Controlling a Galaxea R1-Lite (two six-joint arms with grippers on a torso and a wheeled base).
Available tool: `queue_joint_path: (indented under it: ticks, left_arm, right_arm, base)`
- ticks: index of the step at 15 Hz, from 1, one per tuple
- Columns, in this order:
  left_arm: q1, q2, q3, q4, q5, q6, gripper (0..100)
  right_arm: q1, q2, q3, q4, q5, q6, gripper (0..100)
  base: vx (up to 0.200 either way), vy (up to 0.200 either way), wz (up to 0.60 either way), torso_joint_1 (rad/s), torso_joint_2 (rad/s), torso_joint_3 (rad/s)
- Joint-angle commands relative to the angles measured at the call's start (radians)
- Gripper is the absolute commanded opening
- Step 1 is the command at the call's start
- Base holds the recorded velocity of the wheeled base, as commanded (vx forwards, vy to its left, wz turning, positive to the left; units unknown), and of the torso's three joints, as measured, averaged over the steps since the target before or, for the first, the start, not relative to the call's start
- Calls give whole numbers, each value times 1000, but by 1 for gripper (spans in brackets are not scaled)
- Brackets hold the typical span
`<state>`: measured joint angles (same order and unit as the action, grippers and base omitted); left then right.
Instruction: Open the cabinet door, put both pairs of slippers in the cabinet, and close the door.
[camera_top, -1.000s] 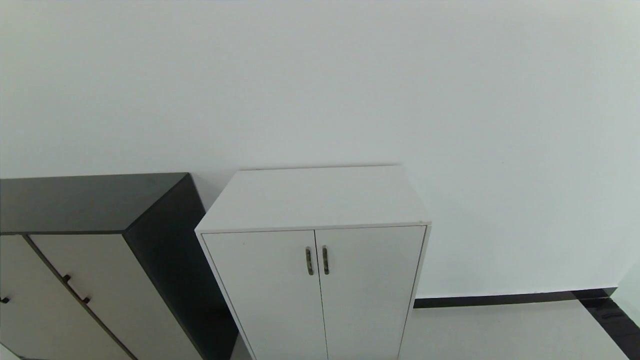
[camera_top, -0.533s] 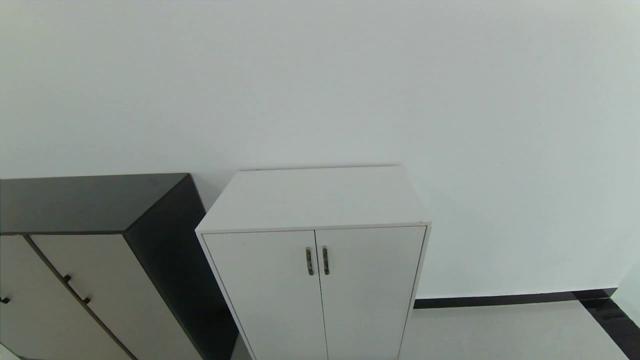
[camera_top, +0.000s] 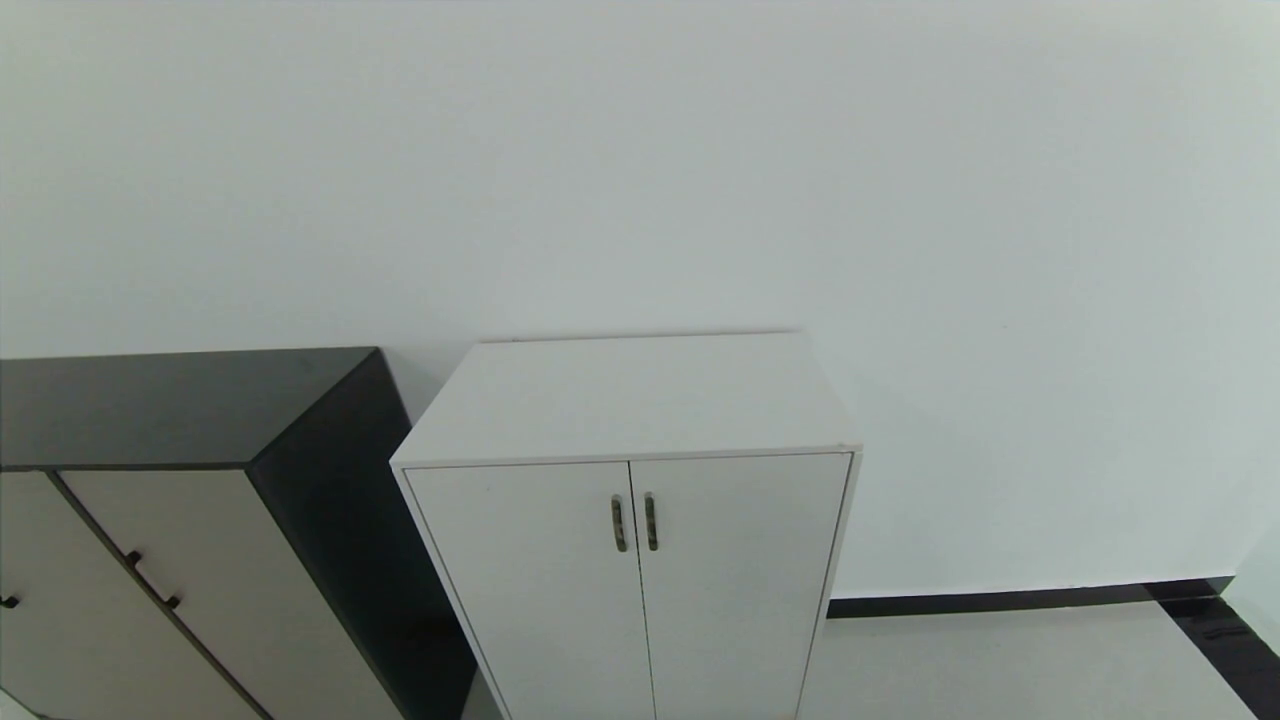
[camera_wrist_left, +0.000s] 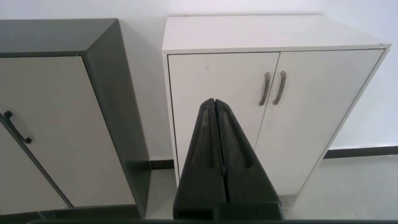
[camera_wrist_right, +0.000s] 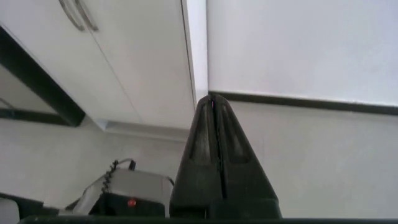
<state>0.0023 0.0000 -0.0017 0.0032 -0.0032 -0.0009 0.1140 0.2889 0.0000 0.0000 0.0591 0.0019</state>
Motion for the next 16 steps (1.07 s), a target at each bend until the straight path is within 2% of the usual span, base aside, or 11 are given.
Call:
queue_joint_path:
  ticks: [1, 8, 11, 16]
  left_arm:
    - [1, 0, 0, 0, 0, 1, 0]
    - [1, 0, 0, 0, 0, -1, 0]
    - [1, 0, 0, 0, -1, 1, 0]
    - [1, 0, 0, 0, -1, 2, 0]
  right_arm:
    - [-16, -96, 0, 0, -2, 1, 0]
    - [-39, -194, 0, 0, -13, 1, 0]
    - [-105, -218, 0, 0, -15, 0, 0]
    - [-109, -289, 0, 0, -15, 3, 0]
  base:
    - [0, 0, 0, 0, 0, 0]
    - [0, 0, 0, 0, 0, 0]
    - [0, 0, 0, 0, 0, 0]
    - [0, 0, 0, 0, 0, 0]
